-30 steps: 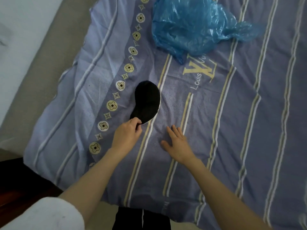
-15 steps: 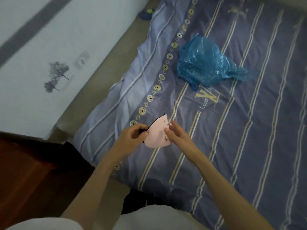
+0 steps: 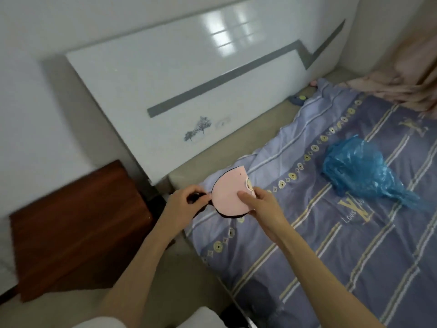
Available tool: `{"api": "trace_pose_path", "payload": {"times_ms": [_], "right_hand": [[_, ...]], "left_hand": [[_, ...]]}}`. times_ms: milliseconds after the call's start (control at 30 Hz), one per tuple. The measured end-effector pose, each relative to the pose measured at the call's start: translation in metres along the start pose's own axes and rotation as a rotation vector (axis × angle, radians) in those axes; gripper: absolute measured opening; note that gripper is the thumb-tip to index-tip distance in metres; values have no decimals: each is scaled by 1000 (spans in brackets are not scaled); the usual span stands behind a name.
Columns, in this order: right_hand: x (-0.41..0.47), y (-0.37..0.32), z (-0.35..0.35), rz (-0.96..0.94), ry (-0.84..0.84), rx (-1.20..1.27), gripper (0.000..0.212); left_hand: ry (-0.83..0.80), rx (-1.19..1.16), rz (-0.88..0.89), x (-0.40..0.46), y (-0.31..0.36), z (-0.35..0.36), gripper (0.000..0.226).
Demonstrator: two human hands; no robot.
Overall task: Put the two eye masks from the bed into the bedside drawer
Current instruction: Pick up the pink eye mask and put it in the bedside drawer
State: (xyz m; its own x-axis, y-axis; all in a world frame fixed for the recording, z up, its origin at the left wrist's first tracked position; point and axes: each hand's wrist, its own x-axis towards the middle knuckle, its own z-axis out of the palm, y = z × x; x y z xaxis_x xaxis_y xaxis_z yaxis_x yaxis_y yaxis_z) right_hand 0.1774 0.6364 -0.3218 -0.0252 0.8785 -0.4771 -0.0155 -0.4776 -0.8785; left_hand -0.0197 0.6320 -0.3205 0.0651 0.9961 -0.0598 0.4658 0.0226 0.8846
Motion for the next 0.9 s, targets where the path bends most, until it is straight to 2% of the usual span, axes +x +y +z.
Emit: {"api": "trace_pose_path", "payload": {"times_ms": [100, 267, 367, 500, 567, 633, 700, 733, 833, 900], "right_hand": [[-7, -13, 42, -35, -17, 55, 10], [-29, -16, 114, -49, -47, 152, 21], [-41, -12, 157, -23, -91, 150, 22], [-55, -16, 208, -9, -163, 156, 26], [-59, -20, 230, -15, -227, 154, 27], [-64, -25, 252, -46, -298, 121, 29], [-70, -28, 274, -92, -356, 95, 27], [-72, -29, 283, -116, -374, 89, 25], [-76, -34, 301, -181, -387, 69, 16], [-78, -37, 307, -213, -392, 54, 11]], "left_hand": [[88, 26, 11, -27, -10, -57, 7], [161, -45, 0, -91, -35, -154, 1], [213, -106, -32, -128, -52, -206, 10], [145, -118, -57, -165, -65, -261, 19], [271, -23, -62, -175, -70, -278, 25], [534, 10, -99, -184, -73, -290, 23], [745, -77, -190, -189, -75, -298, 15], [795, -153, -244, -192, -76, -301, 13], [727, -494, -344, -199, -74, -306, 27], [665, -631, -285, -204, -68, -308, 37]]}}
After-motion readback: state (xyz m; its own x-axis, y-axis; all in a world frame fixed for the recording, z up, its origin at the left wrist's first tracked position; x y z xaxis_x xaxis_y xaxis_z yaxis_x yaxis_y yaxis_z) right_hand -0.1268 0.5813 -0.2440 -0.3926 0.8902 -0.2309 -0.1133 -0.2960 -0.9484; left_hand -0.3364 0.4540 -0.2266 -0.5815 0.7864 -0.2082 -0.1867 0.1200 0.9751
